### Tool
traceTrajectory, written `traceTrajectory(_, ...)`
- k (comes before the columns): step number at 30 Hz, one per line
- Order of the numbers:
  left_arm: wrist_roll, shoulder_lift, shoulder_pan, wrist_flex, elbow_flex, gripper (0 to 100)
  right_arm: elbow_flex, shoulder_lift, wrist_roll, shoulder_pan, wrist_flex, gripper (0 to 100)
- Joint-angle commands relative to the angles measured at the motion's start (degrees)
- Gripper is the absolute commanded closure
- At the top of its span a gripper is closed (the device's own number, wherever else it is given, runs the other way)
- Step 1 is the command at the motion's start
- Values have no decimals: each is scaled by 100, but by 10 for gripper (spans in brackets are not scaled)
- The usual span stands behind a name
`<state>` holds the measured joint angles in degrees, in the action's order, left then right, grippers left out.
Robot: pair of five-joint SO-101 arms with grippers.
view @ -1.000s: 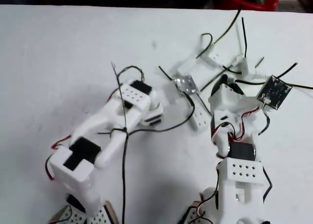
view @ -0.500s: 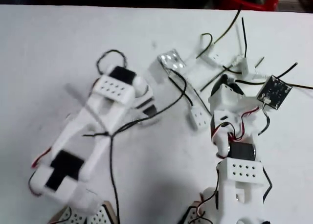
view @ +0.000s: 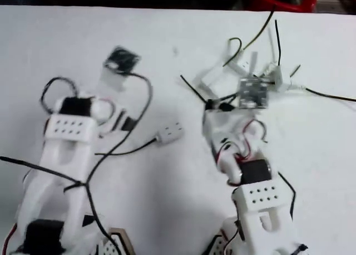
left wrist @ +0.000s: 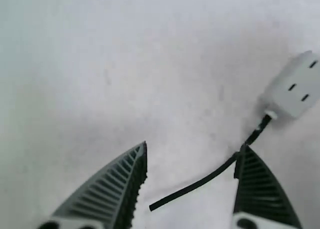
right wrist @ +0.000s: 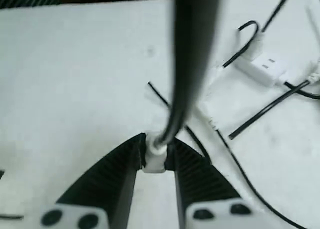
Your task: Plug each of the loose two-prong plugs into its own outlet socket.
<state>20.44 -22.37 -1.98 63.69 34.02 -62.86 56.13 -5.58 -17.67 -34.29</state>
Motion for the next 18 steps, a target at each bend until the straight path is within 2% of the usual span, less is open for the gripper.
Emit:
traceTrajectory(1, -132, -549, -699, -870, 1002, 722, 325, -40, 563, -673, -215, 981)
traceTrajectory(5, -105, -655, -1086, -1538, 1793, 722, 316, -92, 1196, -1191, -295, 981)
traceTrajectory(11, -97, -646, -1121, -2338, 2646, 722, 536, -1226, 1363, -1464, 136, 981)
traceTrajectory(18, -97, -690, -1297, -2400, 2752, 722, 1116, -2949, 1371, -1411, 655, 981)
